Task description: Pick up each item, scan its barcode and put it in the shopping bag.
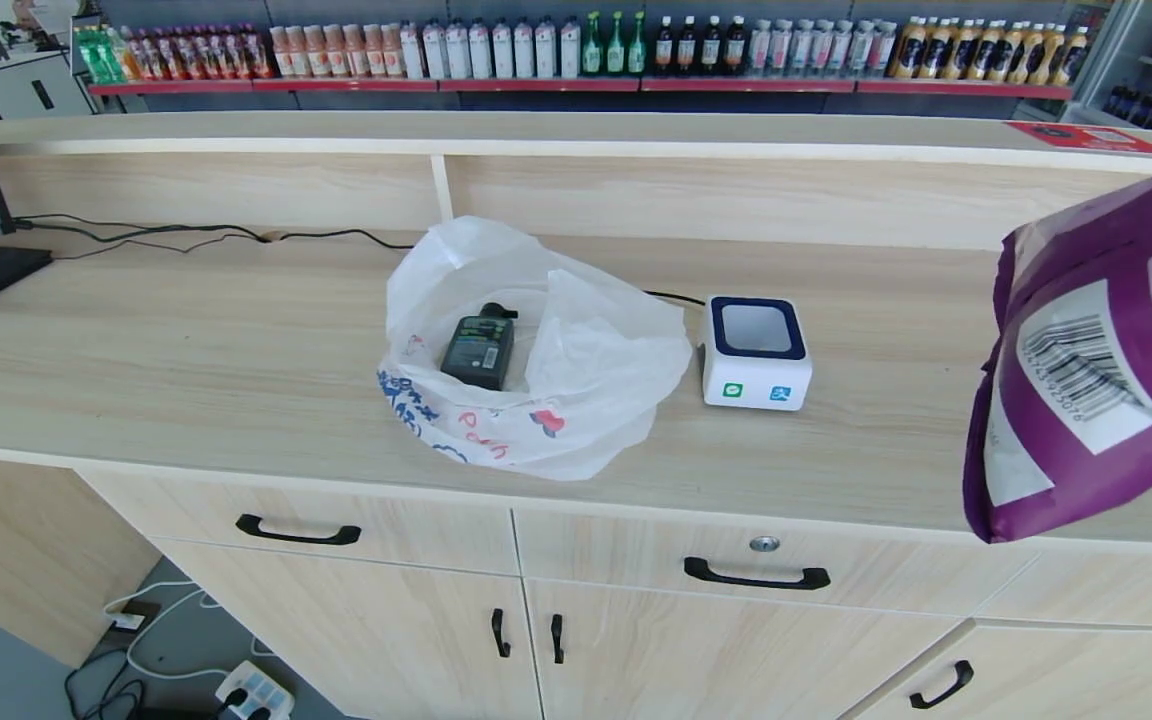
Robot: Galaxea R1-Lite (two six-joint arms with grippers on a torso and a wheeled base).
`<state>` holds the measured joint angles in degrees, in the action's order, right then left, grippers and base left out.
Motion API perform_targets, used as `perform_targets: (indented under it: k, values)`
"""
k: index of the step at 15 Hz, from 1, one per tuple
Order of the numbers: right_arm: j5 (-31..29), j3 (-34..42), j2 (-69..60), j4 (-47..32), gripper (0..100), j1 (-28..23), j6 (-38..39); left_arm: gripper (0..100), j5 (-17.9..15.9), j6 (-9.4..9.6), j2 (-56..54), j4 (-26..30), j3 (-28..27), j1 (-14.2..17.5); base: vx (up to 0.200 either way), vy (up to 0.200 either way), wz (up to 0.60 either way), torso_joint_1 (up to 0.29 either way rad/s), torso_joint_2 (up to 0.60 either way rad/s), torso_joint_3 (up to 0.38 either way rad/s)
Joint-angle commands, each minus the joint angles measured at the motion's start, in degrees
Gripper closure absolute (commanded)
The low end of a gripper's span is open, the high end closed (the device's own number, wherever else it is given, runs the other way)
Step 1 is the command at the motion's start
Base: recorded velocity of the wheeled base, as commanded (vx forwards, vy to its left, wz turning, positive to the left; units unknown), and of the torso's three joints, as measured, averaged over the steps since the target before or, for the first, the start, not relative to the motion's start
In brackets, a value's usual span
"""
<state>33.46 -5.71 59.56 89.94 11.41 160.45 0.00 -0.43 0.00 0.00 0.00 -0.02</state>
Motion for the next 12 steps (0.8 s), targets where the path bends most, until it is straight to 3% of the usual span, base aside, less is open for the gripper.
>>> perform_targets:
  k: [1,5,8,10,12]
  values:
    - [0.0,-0.4,-0.2,0.1,100,1.7,4.5,0,0.1,-0.01,0.0,0.0,0.0,0.0,0.000,0.000,0.00,0.000,0.00,0.000]
    - [3.2,-1.9,4.0,0.1,100,4.1,4.5,0,0.1,-0.01,0.0,0.0,0.0,0.0,0.000,0.000,0.00,0.000,0.00,0.000]
    - [3.3,-2.3,3.9,0.1,100,12.0,4.5,0,0.0,-0.01,0.0,0.0,0.0,0.0,0.000,0.000,0.00,0.000,0.00,0.000]
    - [3.3,-3.8,6.7,0.1,100,13.8,4.5,0,0.0,-0.01,0.0,0.0,0.0,0.0,0.000,0.000,0.00,0.000,0.00,0.000]
    - [4.3,-5.4,8.2,0.1,100,20.6,4.5,0,0.0,-0.01,0.0,0.0,0.0,0.0,0.000,0.000,0.00,0.000,0.00,0.000]
